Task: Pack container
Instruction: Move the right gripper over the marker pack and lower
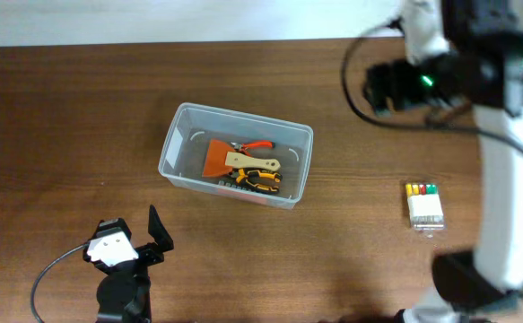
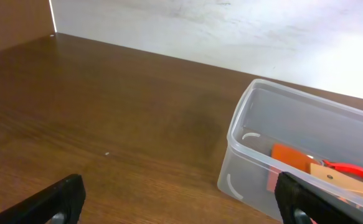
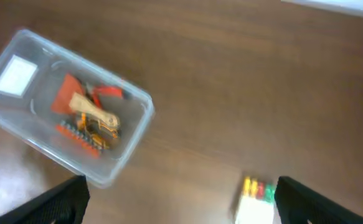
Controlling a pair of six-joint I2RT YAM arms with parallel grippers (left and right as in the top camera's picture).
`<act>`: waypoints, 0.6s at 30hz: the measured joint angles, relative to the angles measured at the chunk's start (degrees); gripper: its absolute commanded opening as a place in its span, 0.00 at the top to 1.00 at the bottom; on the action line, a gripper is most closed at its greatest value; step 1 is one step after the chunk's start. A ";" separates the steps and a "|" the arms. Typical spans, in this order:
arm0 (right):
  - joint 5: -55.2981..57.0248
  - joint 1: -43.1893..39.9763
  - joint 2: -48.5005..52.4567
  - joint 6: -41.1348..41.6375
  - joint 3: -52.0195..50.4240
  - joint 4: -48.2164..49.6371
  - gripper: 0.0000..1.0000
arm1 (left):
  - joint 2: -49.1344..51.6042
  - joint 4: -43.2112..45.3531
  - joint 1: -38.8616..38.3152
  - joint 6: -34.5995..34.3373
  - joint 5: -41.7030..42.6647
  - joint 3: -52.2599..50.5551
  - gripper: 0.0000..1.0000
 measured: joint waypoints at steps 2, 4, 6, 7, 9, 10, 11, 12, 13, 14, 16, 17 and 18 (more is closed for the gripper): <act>3.08 -1.49 -7.54 1.36 -10.75 0.74 0.04 | 0.00 0.00 0.00 0.00 0.02 0.00 0.01; 5.62 -2.67 -12.28 1.97 -19.47 0.31 0.03 | 0.04 -0.07 0.00 0.00 0.02 0.00 0.01; 8.59 -4.92 -16.90 2.67 -31.26 0.83 0.02 | 0.04 -0.02 0.00 0.00 0.00 0.00 0.01; 9.62 -6.34 -18.25 2.91 -36.41 1.79 0.02 | 0.04 0.00 0.00 0.00 0.00 0.00 0.01; 10.69 -9.09 -19.32 2.95 -44.57 5.49 0.02 | 0.00 0.04 0.00 0.00 0.02 0.00 0.01; 11.13 -10.78 -19.43 3.17 -48.96 7.48 0.02 | 0.00 0.00 0.00 0.00 -0.02 0.00 0.01; 11.15 -12.48 -19.43 3.17 -52.98 10.01 0.02 | 0.00 0.02 0.00 0.00 0.00 0.00 0.01; 11.19 -14.27 -19.08 3.19 -56.24 12.09 0.02 | 0.00 0.00 0.00 0.00 0.00 0.00 0.01; 11.08 -15.98 -18.64 3.19 -59.17 14.53 0.02 | 0.00 0.00 0.00 0.00 0.00 0.00 0.01; 10.97 -16.96 -18.23 3.17 -60.63 16.06 0.03 | 0.00 0.00 0.00 0.00 0.00 0.00 0.01; 10.82 -20.09 -16.28 3.17 -64.54 20.48 0.04 | 0.00 0.00 0.00 0.00 0.02 0.00 0.01; 10.80 -20.74 -15.63 3.19 -65.00 21.07 0.04 | 0.00 0.00 0.00 0.00 0.00 0.00 0.01; 10.80 -21.64 -14.34 3.13 -65.44 22.05 0.04 | 0.00 0.00 0.00 0.00 0.00 0.00 0.01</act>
